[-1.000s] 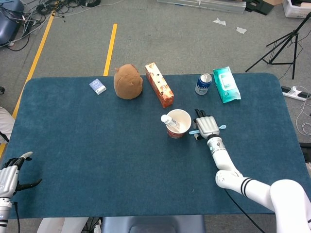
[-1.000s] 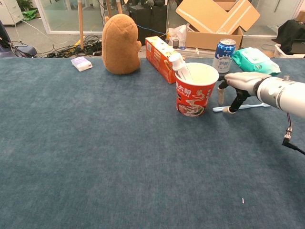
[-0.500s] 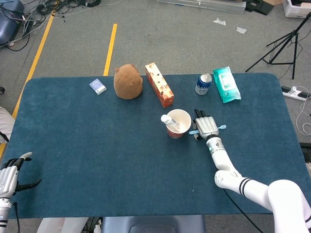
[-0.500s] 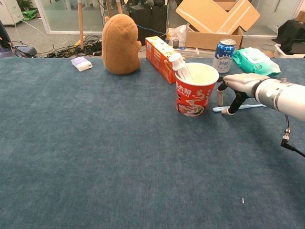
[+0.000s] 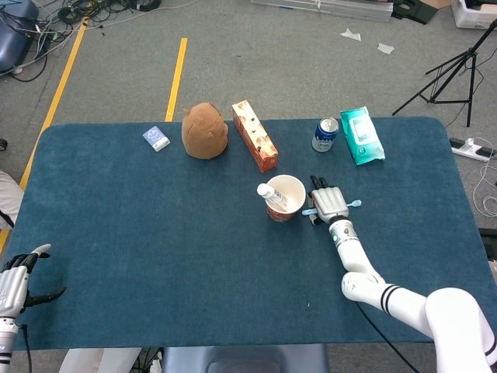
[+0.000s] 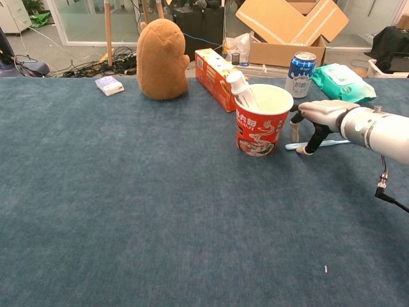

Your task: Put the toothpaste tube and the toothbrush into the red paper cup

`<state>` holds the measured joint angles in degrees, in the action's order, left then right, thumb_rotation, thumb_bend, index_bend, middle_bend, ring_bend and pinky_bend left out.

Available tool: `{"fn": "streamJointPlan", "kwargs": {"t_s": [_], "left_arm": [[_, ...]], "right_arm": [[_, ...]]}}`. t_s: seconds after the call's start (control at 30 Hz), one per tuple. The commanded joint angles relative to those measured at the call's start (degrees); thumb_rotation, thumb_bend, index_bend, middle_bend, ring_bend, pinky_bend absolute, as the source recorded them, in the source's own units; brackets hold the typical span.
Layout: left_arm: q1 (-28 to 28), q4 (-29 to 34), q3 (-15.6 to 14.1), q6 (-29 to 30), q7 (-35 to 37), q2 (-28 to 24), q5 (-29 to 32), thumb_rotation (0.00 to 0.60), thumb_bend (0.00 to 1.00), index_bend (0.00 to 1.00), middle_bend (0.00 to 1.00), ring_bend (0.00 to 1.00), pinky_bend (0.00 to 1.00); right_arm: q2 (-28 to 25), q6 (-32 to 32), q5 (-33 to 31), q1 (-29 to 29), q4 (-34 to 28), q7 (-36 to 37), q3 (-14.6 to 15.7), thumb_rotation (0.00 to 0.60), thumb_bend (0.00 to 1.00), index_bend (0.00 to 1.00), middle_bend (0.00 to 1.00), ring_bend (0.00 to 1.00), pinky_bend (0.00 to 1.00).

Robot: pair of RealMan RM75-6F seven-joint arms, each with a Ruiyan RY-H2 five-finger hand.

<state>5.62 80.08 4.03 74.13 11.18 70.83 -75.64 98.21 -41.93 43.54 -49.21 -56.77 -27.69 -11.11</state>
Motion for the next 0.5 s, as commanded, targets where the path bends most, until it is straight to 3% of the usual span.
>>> {"fn": "streamJointPlan", "kwargs": {"t_s": [0.03,0.5], "left_arm": [[-0.02,-0.04,-0.01,0.07,0.15,0.01,-0.10,0.600,0.03,0.17,0.29,0.22,0.15],[-0.06,-0.13,0.05,0.10,0.29,0.02,-0.15,0.600,0.03,0.17,0.29,0.22,0.15]], "right_arm": [[0.09,0.02,-0.04,0.01,0.09,-0.02,-0.03,0.600,0.24,0.50,0.01,0.00,0.28],[0.49,0.16,0.01,-0.03,0.48,-0.26,-0.08,0.600,0.27,0.54,0.02,0.00,0.28]]}}
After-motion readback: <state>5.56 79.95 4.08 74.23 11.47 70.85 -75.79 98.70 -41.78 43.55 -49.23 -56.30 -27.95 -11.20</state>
